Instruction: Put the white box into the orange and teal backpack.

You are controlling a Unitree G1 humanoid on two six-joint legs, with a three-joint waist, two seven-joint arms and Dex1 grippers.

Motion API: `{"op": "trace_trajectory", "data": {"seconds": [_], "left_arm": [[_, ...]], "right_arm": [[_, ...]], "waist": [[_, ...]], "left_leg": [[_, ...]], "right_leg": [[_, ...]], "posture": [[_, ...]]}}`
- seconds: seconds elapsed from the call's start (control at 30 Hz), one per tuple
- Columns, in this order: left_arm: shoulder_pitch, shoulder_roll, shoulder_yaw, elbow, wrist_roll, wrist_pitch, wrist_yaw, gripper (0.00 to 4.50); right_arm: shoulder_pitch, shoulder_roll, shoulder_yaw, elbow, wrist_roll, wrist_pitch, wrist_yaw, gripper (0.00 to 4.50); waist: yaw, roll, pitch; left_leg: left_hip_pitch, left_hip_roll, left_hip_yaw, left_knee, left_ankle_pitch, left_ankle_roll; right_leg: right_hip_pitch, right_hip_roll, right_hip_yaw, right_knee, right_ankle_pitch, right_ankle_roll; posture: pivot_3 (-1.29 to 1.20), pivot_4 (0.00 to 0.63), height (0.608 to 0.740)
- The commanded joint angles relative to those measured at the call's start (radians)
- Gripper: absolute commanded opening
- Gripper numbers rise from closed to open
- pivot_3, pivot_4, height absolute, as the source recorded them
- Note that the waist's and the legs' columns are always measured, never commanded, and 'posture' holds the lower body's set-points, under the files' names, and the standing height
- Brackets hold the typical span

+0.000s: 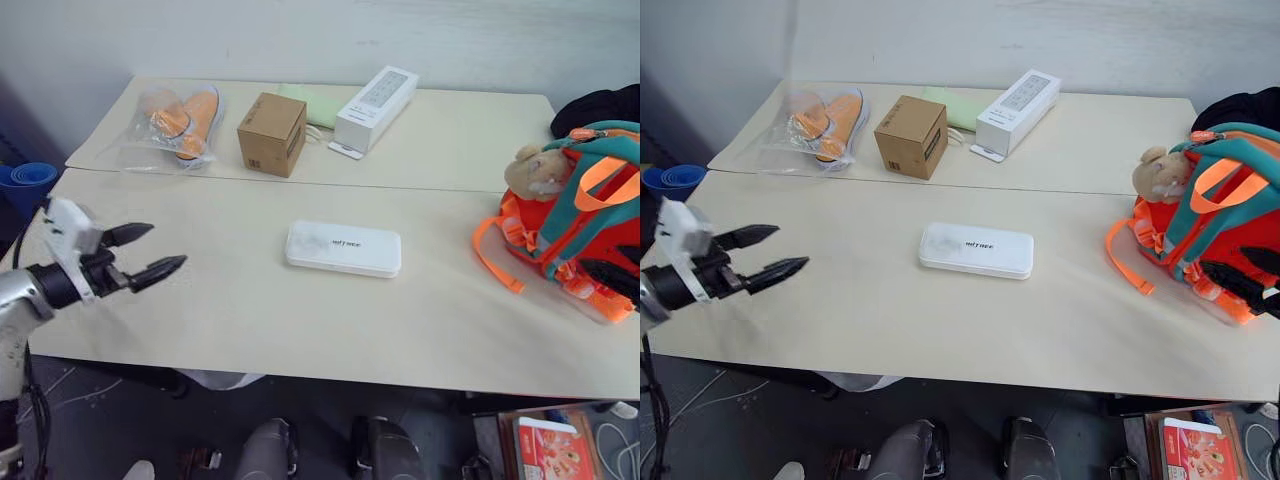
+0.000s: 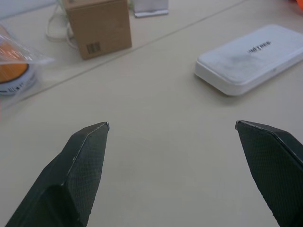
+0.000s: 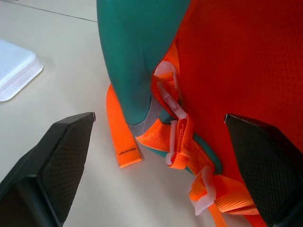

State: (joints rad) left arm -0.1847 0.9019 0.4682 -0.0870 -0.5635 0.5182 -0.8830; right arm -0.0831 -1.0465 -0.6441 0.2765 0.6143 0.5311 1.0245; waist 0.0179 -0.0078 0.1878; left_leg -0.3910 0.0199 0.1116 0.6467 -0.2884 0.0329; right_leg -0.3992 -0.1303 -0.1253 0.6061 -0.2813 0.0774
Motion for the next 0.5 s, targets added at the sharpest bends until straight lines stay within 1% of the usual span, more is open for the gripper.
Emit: {"op": "trace_trajectory", "data": {"seconds": [0.03,0.13,0.27,0.33,0.5], "left_arm": [[-0.021,0.017,0.03,0.002,-0.027,0.008,-0.014,4.5],[-0.01,0.0,0.011,-0.018,-0.015,0.005,0.007,4.5],[0.021,-0.013,-0.005,-0.044,-0.002,-0.003,0.022,4.5],[0.032,-0.015,-0.007,-0.054,0.003,-0.006,0.025,4.5],[0.031,-0.016,-0.009,-0.059,0.005,-0.005,0.033,4.5]], "right_arm": [[-0.015,-0.021,-0.031,-0.005,0.001,-0.009,0.014,4.48],[-0.007,-0.004,-0.027,-0.04,0.002,0.003,0.003,4.48],[0.013,0.011,-0.031,-0.085,0.011,0.026,-0.005,4.48],[0.021,0.014,-0.037,-0.101,0.014,0.035,-0.009,4.48],[0.036,0.02,-0.055,-0.13,0.021,0.055,-0.022,4.48]], "waist": [[-0.001,0.001,0.0],[-0.003,0.001,0.001],[-0.004,0.001,0.001],[-0.004,0.001,0.001],[-0.004,0.001,0.001]], "left_leg": [[0.0,0.0,0.0,0.0,0.0,0.0],[-0.001,0.0,0.002,-0.001,0.001,-0.003],[-0.001,0.0,0.006,-0.001,0.003,0.0],[-0.001,0.0,0.007,0.0,0.0,-0.004],[-0.002,0.0,0.009,0.0,-0.001,-0.002]], "right_leg": [[0.0,0.0,0.0,0.0,0.0,0.0],[-0.002,0.0,0.002,0.0,0.0,0.0],[-0.004,0.0,0.005,0.0,0.0,0.001],[-0.004,0.001,0.006,0.0,0.001,0.001],[-0.008,0.0,0.01,0.002,0.001,0.002]], "posture": [[0.0,0.15,0.74],[0.0,0.15,0.74],[0.0,0.15,0.74],[0.0,0.15,0.74],[0.0,0.15,0.74]]}}
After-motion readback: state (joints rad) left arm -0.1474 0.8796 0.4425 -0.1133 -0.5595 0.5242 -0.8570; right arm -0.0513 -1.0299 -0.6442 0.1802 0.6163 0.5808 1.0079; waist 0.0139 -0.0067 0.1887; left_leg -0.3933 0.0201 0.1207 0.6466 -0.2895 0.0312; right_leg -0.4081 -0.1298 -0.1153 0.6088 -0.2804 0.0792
